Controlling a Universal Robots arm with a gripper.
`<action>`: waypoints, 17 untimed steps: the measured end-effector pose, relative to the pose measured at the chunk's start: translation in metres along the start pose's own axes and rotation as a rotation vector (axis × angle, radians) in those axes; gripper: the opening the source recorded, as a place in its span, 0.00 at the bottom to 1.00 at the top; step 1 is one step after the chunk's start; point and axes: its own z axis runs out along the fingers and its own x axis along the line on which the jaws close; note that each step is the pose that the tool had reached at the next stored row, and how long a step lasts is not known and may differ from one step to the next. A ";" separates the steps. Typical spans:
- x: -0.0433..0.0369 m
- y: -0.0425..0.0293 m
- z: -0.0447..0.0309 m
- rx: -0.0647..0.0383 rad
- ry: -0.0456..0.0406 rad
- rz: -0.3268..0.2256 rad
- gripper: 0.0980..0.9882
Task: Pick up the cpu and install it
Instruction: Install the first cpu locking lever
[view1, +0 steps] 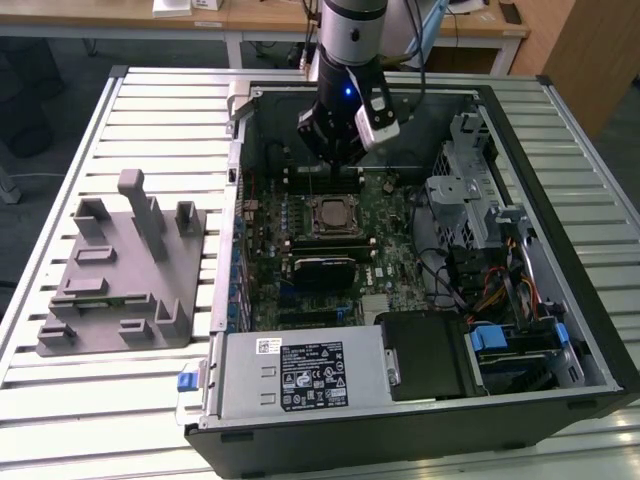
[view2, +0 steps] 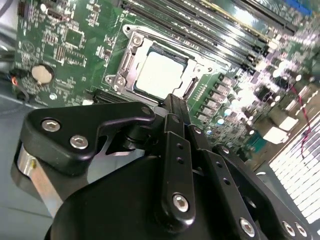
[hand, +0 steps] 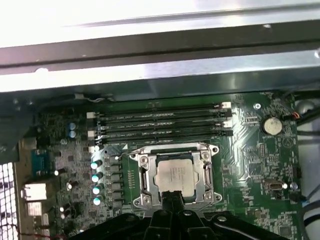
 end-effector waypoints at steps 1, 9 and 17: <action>0.0000 0.0000 0.0002 -0.001 0.0001 -0.013 0.01; 0.0164 -0.0012 0.0021 -0.016 -0.0119 -0.027 0.01; 0.0362 -0.0027 0.0027 -0.017 -0.0196 -0.028 0.01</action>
